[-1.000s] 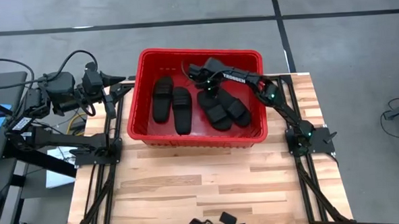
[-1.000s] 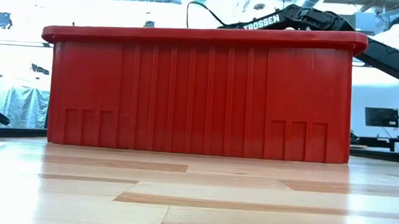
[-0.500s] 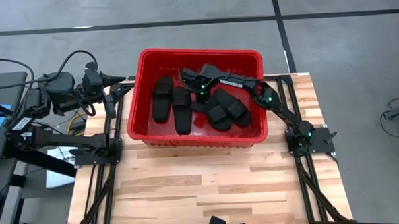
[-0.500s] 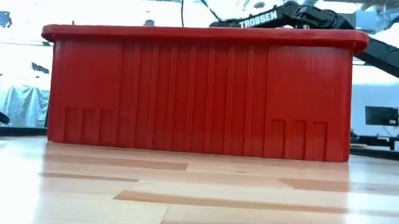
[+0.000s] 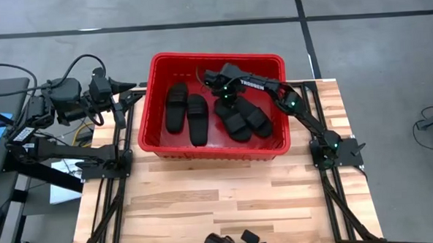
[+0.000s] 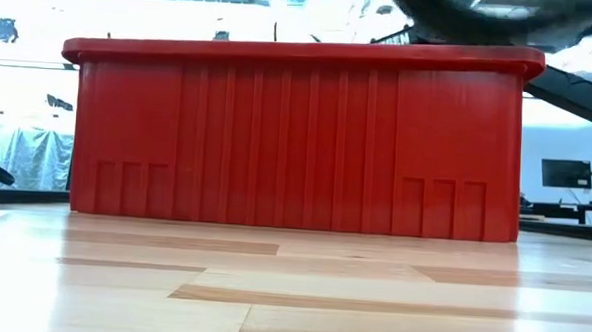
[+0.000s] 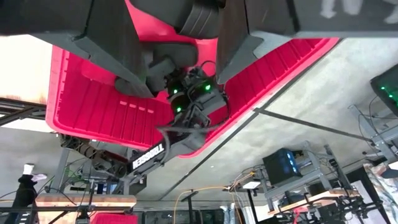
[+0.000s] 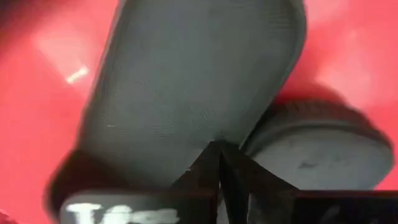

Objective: Pick and place slides into bin
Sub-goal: Adjust the black slides in the red organizer bin

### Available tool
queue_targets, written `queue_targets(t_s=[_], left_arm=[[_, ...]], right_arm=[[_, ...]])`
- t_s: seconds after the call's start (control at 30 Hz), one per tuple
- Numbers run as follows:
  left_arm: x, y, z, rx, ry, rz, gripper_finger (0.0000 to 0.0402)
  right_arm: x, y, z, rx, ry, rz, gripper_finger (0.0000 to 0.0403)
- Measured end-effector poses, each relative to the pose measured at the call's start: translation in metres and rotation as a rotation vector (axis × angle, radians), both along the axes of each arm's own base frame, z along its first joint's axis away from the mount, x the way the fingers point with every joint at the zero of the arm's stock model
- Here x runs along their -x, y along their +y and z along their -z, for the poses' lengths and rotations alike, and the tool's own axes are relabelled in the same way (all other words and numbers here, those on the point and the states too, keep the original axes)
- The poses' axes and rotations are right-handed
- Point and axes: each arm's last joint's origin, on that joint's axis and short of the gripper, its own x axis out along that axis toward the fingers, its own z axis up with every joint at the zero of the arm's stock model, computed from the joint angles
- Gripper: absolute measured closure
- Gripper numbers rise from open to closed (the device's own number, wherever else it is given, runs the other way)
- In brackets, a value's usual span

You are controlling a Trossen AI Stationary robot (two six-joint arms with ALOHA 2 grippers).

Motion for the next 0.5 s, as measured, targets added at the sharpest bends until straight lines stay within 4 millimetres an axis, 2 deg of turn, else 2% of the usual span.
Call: queue_targets(t_s=[0.17,0.33,0.5], left_arm=[[0.000,0.000,0.000,0.000,0.000,0.000,0.0214],[0.000,0.000,0.000,0.001,0.000,0.000,0.0214],[0.000,0.000,0.000,0.001,0.000,0.000,0.0214]], right_arm=[[0.005,-0.007,0.012,-0.051,0.038,0.004,0.0403],[0.004,-0.007,0.008,-0.048,0.013,-0.020,0.0403],[0.012,-0.018,0.008,-0.072,0.012,0.025,0.0403]])
